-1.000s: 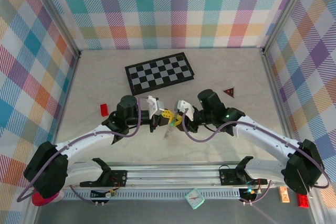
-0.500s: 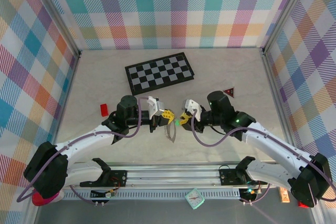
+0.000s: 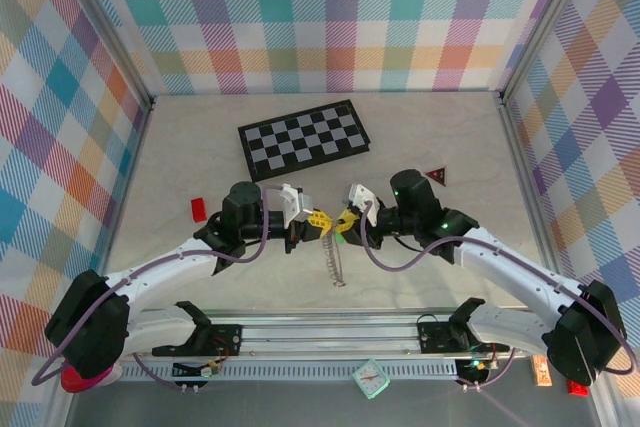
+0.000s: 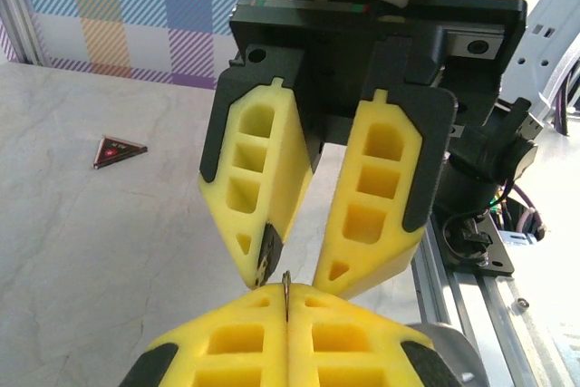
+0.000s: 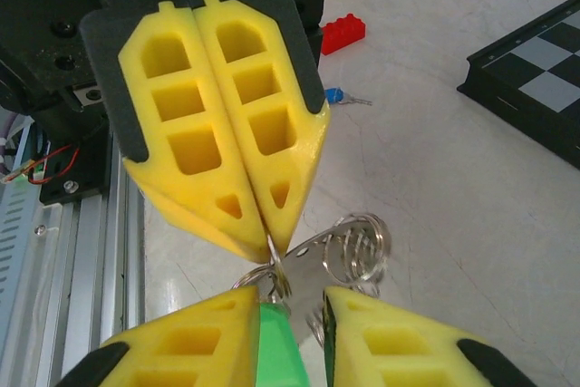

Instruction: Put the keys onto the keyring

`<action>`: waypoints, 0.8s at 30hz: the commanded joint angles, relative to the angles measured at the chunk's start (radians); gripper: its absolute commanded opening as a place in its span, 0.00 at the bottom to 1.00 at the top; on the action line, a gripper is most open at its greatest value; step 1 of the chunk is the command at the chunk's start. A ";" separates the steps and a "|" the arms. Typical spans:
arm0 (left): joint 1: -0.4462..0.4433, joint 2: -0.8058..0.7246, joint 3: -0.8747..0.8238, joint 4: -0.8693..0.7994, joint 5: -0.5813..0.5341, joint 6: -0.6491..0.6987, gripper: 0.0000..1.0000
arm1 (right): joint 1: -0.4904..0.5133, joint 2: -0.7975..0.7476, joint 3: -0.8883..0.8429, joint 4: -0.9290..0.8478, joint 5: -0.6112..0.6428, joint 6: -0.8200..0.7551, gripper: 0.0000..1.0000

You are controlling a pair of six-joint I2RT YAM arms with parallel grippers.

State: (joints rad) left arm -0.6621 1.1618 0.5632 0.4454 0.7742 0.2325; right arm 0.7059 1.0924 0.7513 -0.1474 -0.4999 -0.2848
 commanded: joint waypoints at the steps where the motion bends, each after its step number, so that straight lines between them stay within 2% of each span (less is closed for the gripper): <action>1: -0.012 -0.028 -0.005 0.042 0.040 0.015 0.00 | -0.002 0.013 -0.003 0.067 -0.053 0.031 0.23; 6: -0.013 -0.027 -0.008 0.054 0.044 0.010 0.00 | -0.003 0.035 -0.006 0.102 -0.073 0.045 0.16; 11: -0.012 -0.031 -0.004 0.037 0.028 0.014 0.00 | -0.002 0.041 0.002 0.090 -0.082 0.031 0.00; 12: -0.012 -0.031 0.003 0.009 0.018 0.026 0.00 | -0.002 0.040 0.008 0.077 -0.080 0.020 0.00; 15: -0.012 -0.045 0.033 -0.105 -0.010 0.088 0.18 | -0.002 0.035 0.036 0.005 -0.071 -0.026 0.00; 16: -0.013 -0.049 0.042 -0.141 -0.017 0.111 0.21 | -0.002 0.036 0.048 -0.024 -0.066 -0.046 0.00; 21: -0.013 -0.060 0.120 -0.387 -0.054 0.269 0.25 | 0.004 0.073 0.149 -0.235 -0.026 -0.175 0.00; 24: -0.012 -0.052 0.148 -0.451 -0.061 0.313 0.25 | 0.016 0.100 0.205 -0.324 -0.008 -0.231 0.00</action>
State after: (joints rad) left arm -0.6640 1.1206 0.6701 0.1207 0.7223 0.4473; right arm 0.7090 1.1782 0.8909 -0.3511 -0.5125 -0.4133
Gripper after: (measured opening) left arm 0.250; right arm 0.048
